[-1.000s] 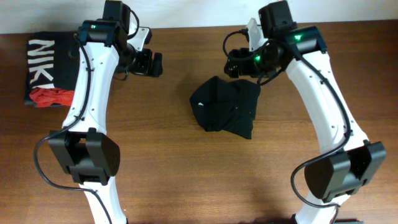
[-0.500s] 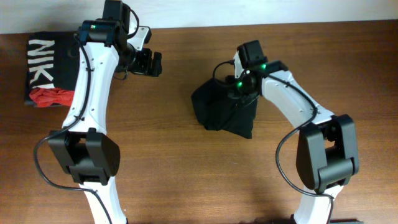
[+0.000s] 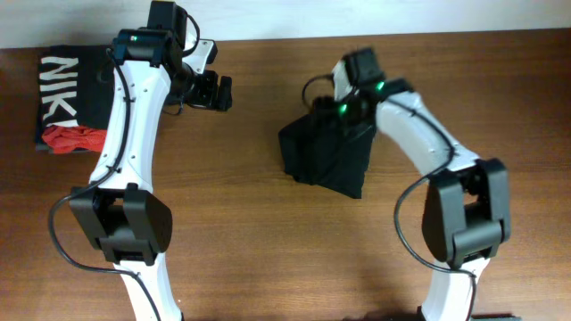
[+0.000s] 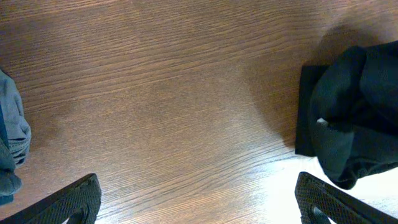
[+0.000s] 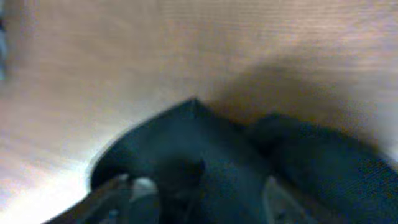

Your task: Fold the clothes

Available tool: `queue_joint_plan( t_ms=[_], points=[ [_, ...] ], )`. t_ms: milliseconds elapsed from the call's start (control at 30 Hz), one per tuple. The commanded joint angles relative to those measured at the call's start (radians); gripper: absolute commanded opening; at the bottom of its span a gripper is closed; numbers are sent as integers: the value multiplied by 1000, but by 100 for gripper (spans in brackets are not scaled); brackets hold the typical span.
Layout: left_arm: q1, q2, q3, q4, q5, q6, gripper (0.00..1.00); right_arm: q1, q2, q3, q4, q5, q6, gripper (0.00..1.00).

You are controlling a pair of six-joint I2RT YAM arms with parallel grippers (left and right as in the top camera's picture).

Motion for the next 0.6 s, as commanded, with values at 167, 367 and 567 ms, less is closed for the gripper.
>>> queue_joint_plan(
  t_ms=[167, 367, 567],
  points=[
    [-5, -20, -90, 0, 184, 106, 99, -105, -27, 529, -475, 23, -105, 87],
    [-36, -19, -332, 174, 343, 257, 99, -200, -27, 554, -639, 58, -138, 89],
    [-84, 30, -467, 392, 462, 222, 99, -220, -27, 554, -687, 84, -137, 89]
  ],
)
